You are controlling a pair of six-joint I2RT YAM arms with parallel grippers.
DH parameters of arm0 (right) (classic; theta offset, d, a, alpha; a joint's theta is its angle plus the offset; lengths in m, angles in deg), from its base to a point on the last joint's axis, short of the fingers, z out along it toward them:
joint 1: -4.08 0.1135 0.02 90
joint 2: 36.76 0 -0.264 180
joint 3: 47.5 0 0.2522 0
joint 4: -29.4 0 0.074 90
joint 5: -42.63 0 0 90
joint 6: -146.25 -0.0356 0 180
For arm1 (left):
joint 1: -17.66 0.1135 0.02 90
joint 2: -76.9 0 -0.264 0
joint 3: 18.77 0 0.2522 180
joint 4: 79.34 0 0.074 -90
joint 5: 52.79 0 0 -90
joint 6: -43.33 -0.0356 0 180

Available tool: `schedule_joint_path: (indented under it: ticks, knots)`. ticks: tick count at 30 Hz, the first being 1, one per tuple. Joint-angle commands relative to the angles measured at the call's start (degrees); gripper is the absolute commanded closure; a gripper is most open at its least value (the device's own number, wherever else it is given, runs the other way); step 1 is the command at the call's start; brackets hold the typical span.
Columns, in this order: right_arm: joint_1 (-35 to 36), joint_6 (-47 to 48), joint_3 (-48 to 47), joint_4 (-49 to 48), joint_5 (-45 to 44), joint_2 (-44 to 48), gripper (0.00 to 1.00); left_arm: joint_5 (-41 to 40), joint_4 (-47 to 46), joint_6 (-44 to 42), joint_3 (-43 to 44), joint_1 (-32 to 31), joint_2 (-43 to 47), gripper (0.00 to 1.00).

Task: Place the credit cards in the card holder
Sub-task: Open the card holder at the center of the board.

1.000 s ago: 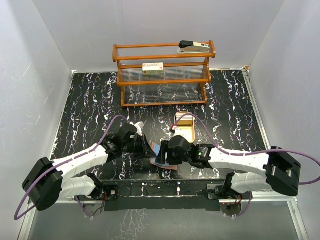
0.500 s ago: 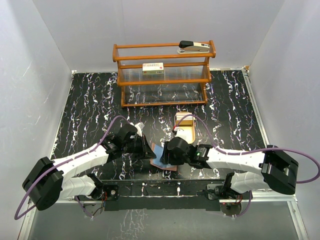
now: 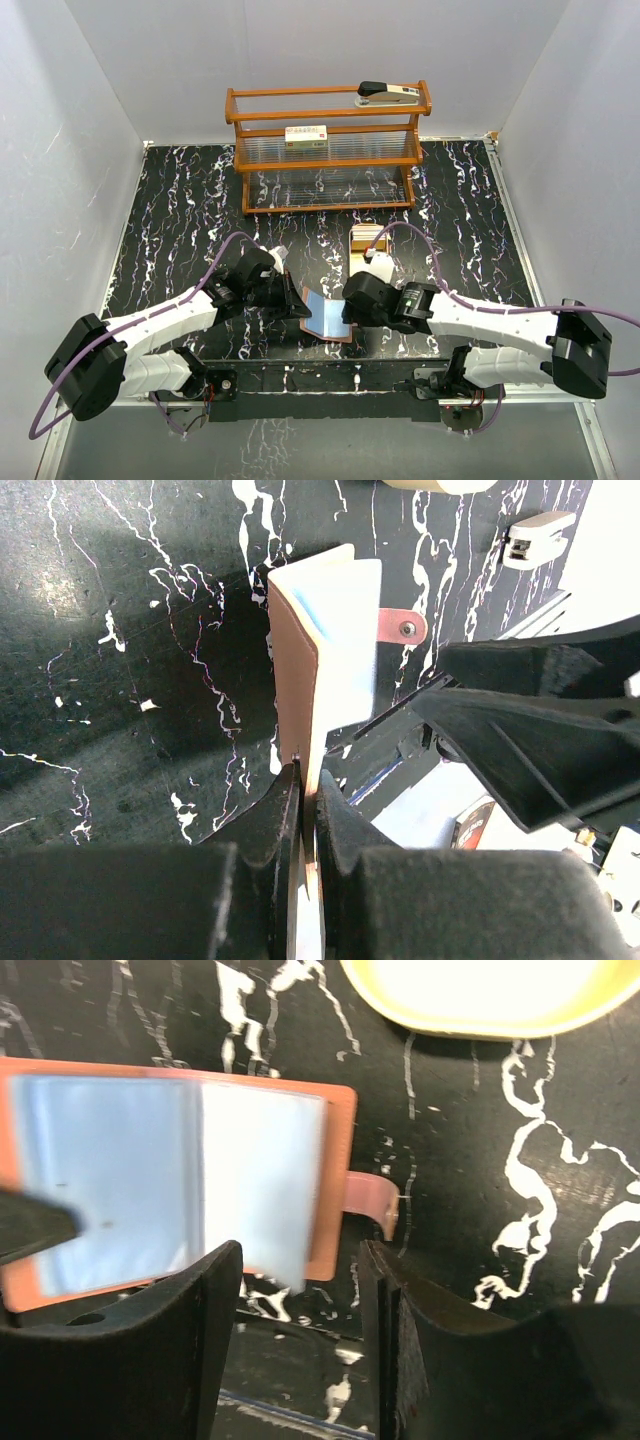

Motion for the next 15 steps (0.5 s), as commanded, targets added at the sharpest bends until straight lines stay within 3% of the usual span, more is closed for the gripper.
schedule_joint_path:
  ticks: [1,7,12,15]
  knots:
    - [0.1,0.6,-5.0,-0.9,0.4,2.0,0.53,0.8,0.3,-0.7,0.4,-0.3,-0.3,1.0]
    - [0.1,3.7,-4.6,-12.7,4.2,0.8,0.61,-0.3,-0.2,-1.0,-0.1,-0.4,-0.1,1.0]
    - [0.1,5.2,-4.1,-15.5,1.2,-5.2,0.66,-1.3,-2.1,-0.2,-1.2,-0.4,-0.7,1.0]
    - [0.0,7.5,-2.7,-19.4,0.5,-8.9,0.67,-5.0,1.5,-0.2,-0.5,-0.4,-1.7,1.0]
